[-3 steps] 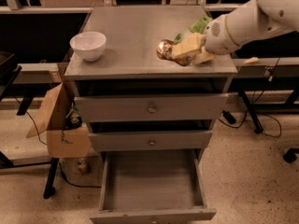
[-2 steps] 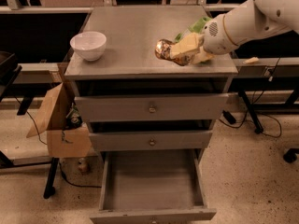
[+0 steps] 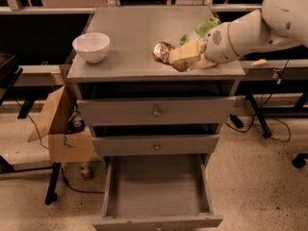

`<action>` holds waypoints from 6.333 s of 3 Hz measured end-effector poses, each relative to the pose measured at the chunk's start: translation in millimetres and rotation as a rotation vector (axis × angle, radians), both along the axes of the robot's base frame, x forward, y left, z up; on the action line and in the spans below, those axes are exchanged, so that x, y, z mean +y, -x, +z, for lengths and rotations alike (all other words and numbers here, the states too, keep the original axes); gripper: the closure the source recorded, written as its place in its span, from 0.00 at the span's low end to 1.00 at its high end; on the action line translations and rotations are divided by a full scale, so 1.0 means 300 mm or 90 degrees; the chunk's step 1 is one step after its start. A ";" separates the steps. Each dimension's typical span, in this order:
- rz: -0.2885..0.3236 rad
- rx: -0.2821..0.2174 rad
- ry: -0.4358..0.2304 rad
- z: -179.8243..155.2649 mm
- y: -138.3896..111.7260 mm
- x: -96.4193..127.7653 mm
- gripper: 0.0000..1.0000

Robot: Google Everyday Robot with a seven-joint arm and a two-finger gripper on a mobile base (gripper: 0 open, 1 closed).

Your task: Place orange can into bottom drawer

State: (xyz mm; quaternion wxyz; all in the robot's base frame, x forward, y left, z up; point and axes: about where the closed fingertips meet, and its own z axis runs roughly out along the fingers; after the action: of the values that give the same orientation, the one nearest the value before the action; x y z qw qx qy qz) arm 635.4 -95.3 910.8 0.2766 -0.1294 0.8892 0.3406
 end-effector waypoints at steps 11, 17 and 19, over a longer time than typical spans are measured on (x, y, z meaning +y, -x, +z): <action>0.007 0.324 -0.063 -1.589 0.358 0.244 1.00; -0.136 0.435 -0.059 -2.368 0.159 0.324 0.34; -0.140 0.436 -0.056 -2.372 0.160 0.322 0.00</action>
Offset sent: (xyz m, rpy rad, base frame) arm -0.1240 0.0361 -0.1180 0.1163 0.1240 0.0857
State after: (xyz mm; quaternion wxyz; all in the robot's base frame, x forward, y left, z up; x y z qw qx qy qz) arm 587.3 1.3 199.1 0.0027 0.1006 0.9233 0.3707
